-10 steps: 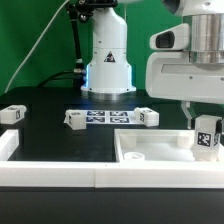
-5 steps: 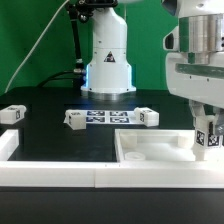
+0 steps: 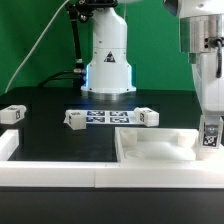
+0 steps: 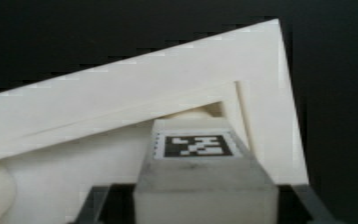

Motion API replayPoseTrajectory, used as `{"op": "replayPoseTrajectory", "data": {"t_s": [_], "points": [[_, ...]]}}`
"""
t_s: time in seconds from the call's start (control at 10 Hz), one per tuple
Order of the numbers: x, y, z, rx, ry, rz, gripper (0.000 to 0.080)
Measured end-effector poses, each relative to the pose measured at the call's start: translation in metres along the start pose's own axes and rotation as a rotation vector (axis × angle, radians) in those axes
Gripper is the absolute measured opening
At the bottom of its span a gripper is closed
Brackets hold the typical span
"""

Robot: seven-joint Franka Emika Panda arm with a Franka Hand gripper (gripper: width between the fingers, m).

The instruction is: Assemble one leg

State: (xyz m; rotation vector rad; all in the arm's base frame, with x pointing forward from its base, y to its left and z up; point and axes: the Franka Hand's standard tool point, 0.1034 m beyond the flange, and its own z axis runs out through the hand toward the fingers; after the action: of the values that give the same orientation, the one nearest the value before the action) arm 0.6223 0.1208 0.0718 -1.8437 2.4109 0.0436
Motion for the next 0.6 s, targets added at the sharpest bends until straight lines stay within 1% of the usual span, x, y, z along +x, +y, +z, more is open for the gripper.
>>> {"op": "replayPoseTrajectory", "data": {"t_s": [0.2, 0.3, 0.4, 0.5, 0.6], "points": [[0.004, -0.0021, -0.0005, 0.003, 0.003, 0.092, 0.0291], [0.0049, -0.0027, -0.0007, 0.005, 0.004, 0.082, 0.0291], [0.0042, -0.0021, 0.0, 0.004, 0.004, 0.069, 0.0367], [0.004, -0.0018, 0.0002, 0.003, 0.004, 0.069, 0.0505], [0.0039, -0.0017, 0.0004, 0.003, 0.005, 0.066, 0.0505]]}}
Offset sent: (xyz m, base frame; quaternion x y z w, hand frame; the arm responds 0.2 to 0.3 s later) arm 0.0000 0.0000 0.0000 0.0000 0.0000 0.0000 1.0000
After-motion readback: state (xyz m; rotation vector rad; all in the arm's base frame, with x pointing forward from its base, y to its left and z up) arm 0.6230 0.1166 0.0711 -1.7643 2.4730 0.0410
